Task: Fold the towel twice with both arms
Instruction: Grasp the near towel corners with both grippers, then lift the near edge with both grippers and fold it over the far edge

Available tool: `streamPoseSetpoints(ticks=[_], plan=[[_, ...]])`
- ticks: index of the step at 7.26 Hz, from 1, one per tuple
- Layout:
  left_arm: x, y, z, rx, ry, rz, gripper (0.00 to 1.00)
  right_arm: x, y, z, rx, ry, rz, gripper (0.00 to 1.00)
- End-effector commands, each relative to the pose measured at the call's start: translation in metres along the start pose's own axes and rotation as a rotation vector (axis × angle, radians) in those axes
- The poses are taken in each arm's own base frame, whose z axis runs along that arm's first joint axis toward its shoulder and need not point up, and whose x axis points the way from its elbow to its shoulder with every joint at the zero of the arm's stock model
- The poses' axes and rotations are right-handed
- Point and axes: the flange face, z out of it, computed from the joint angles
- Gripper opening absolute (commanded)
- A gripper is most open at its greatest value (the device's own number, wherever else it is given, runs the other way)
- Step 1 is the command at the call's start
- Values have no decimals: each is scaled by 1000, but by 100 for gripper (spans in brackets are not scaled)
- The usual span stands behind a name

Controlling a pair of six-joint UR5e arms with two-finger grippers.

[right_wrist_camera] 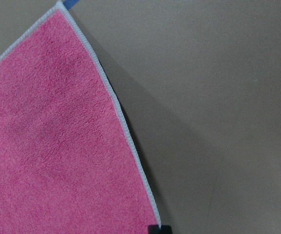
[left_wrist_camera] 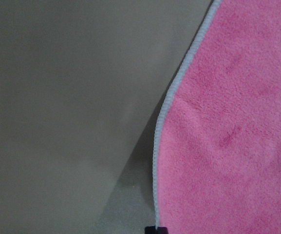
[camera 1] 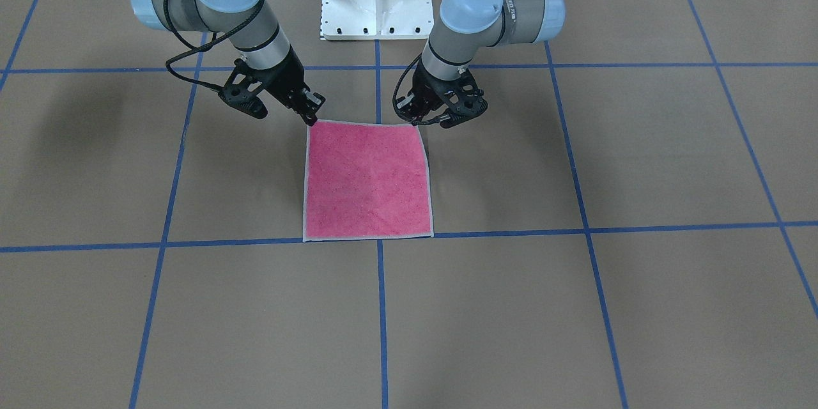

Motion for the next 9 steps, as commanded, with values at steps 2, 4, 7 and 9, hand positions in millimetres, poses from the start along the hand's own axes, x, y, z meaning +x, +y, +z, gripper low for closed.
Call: streamPoseSetpoints(ticks=[2, 4, 7, 9], plan=[[4, -14, -8, 25, 11, -12, 0, -7, -26, -13, -5, -8, 29, 0], [7, -36, -17, 53, 18, -33, 0, -18, -55, -20, -6, -8, 68, 0], [23, -63, -25, 87, 26, -55, 0, -45, -79, -9, 19, -2, 95, 0], [31, -82, -25, 106, 23, -68, 0, -48, -96, -3, 32, 12, 111, 0]])
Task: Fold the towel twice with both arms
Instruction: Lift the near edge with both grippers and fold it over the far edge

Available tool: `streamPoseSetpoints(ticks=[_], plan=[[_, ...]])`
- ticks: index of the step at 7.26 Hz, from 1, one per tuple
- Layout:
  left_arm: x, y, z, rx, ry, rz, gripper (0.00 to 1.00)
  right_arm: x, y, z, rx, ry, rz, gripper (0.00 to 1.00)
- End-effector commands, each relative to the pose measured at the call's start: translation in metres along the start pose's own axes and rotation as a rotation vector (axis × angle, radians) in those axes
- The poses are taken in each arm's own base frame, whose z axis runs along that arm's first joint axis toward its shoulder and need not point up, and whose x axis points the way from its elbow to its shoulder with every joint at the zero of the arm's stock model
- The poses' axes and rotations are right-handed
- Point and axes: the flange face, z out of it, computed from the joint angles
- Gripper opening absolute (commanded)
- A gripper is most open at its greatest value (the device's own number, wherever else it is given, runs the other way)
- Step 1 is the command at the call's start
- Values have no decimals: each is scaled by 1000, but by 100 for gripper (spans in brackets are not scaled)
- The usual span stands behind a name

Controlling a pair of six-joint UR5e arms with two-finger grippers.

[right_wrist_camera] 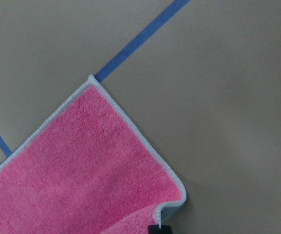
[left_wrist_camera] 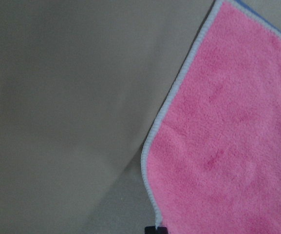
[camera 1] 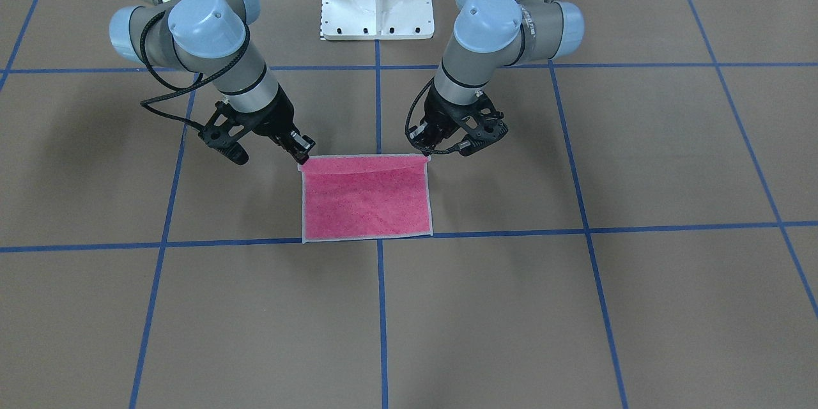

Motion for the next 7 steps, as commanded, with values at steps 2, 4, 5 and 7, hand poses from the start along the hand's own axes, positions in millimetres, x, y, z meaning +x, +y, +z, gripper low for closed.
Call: streamPoseSetpoints(ticks=[2, 4, 5, 7], plan=[[18, -38, 14, 34, 13, -18, 0, -20, -12, 8, 13, 5, 13, 0], [22, -44, 21, 40, 4, -23, 0, -39, -22, 25, 28, 29, 26, 0], [23, -45, 23, 40, 1, -24, 0, -45, -30, 25, 38, 28, 34, 0], [30, -55, 29, 47, 3, -30, 0, -46, -46, 35, 44, 11, 36, 0]])
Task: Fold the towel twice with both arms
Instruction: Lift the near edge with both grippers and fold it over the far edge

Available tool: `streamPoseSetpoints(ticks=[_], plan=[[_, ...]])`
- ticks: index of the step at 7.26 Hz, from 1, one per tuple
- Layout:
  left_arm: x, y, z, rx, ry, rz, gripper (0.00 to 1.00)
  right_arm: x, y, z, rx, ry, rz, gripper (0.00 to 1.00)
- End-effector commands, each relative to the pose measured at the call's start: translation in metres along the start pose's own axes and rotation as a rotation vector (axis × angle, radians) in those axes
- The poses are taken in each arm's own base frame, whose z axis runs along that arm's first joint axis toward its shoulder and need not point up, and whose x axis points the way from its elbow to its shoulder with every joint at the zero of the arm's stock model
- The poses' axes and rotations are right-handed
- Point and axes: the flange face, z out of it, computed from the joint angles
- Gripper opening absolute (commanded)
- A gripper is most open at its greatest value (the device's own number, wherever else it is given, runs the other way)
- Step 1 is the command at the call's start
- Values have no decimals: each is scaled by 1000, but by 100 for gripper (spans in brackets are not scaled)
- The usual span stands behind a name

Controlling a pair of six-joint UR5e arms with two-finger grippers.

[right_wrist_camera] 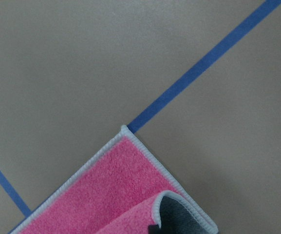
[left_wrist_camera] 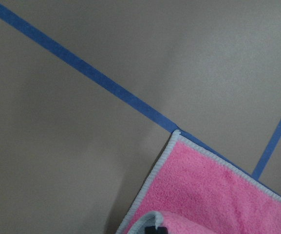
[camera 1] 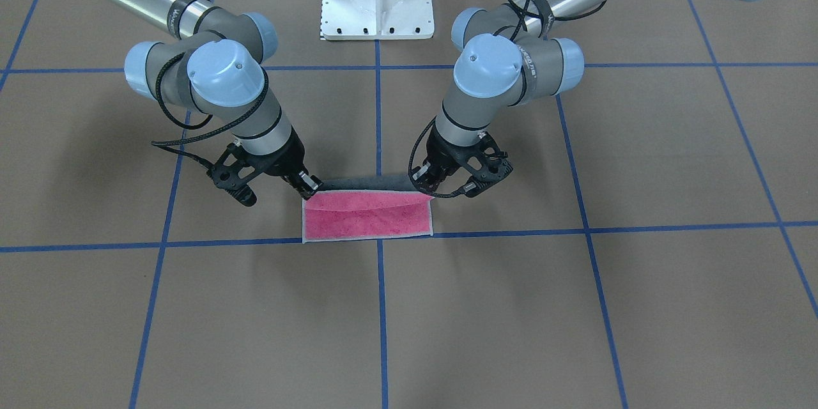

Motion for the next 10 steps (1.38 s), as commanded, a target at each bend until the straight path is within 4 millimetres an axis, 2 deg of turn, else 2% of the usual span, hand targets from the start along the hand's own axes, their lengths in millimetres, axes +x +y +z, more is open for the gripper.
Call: streamPoseSetpoints(ticks=[1, 7, 8, 9, 10], plan=[[5, -8, 9, 5, 5, -1, 0, -2, -14, 13, 2, -21, -2, 0], [5, -18, 9, 13, 4, -9, 0, -19, -26, 12, 17, -24, 13, 0], [5, -18, 9, 13, 4, -9, 32, -19, -27, 12, 19, -23, 11, 39], [4, -19, 12, 16, 0, -8, 66, -22, -27, 14, 22, -23, 6, 99], [5, -20, 12, 17, -2, 5, 100, -26, -29, 13, 26, -25, 6, 100]])
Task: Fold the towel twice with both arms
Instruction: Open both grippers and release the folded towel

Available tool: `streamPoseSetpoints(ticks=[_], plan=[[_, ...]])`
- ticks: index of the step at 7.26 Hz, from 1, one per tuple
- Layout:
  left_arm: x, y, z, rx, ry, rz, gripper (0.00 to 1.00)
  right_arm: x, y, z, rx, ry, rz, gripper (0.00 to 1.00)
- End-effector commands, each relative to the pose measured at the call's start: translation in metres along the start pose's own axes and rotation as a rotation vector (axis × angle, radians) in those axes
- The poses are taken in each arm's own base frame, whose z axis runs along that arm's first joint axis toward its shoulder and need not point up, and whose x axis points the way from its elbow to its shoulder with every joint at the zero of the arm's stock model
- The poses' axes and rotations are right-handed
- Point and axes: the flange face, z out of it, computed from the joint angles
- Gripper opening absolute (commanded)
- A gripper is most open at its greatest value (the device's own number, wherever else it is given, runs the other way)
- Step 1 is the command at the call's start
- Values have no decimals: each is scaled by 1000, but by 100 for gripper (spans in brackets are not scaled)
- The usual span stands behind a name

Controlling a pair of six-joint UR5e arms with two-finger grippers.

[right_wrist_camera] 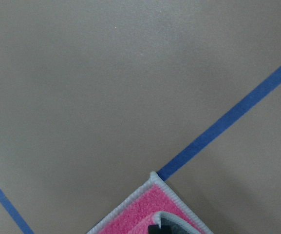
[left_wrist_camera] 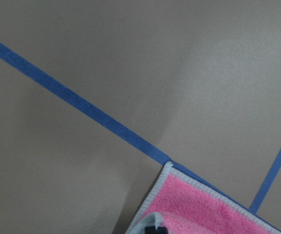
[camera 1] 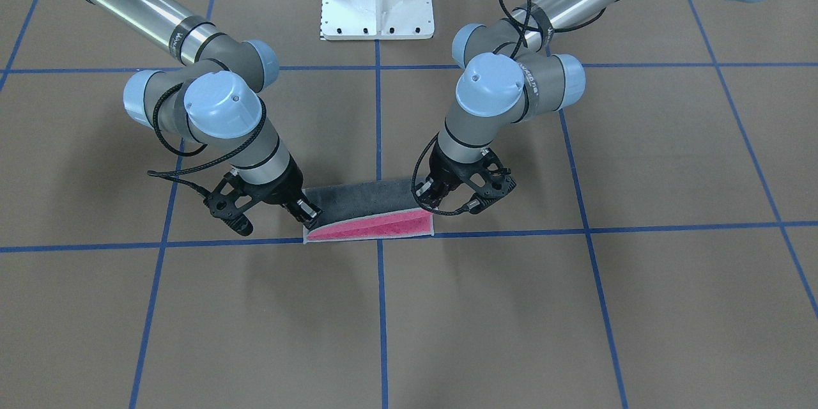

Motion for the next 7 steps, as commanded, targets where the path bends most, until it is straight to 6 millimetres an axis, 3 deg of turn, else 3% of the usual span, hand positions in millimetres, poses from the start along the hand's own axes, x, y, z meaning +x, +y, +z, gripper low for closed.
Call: streamPoseSetpoints(ticks=[1, 3, 5, 7], plan=[[1, -2, 0, 3, 0, 11, 100, -7, -5, -4, 7, -7, -2, 100], [6, -17, -14, 13, 44, 11, 100, -7, -5, -8, 4, -14, 2, 100], [8, -16, -16, 11, 49, 15, 100, 4, -4, -14, -1, -22, 9, 100], [11, -14, -19, 9, 52, 16, 100, 39, 35, -12, -42, -22, 79, 100]])
